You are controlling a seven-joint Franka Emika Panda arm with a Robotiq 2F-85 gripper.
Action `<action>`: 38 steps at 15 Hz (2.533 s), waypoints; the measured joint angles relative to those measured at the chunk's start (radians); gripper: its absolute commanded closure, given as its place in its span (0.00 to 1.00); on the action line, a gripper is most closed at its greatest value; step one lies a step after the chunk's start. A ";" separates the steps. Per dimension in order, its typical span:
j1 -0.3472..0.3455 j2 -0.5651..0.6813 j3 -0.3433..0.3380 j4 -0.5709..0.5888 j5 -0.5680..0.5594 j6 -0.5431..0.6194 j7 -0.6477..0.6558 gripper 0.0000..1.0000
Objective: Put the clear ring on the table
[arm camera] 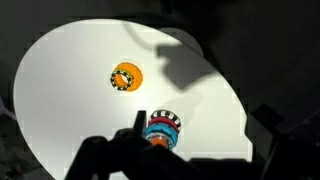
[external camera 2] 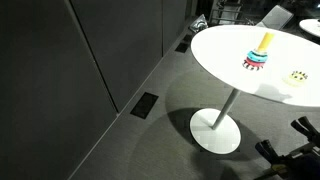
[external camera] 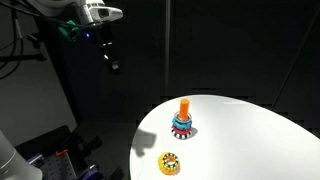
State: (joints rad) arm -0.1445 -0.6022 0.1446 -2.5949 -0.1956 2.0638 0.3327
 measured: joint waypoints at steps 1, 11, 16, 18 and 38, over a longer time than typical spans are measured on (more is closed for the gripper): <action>0.000 0.000 0.000 0.000 0.000 0.000 0.000 0.00; 0.000 0.000 0.000 0.000 0.000 0.000 0.000 0.00; 0.000 0.000 0.000 0.000 0.000 0.000 0.000 0.00; 0.002 0.001 -0.001 0.000 0.000 0.000 0.000 0.00; 0.002 0.402 -0.148 0.316 0.061 0.063 -0.008 0.00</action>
State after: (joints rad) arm -0.1429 -0.2003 -0.0030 -2.2794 -0.1346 2.1271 0.3247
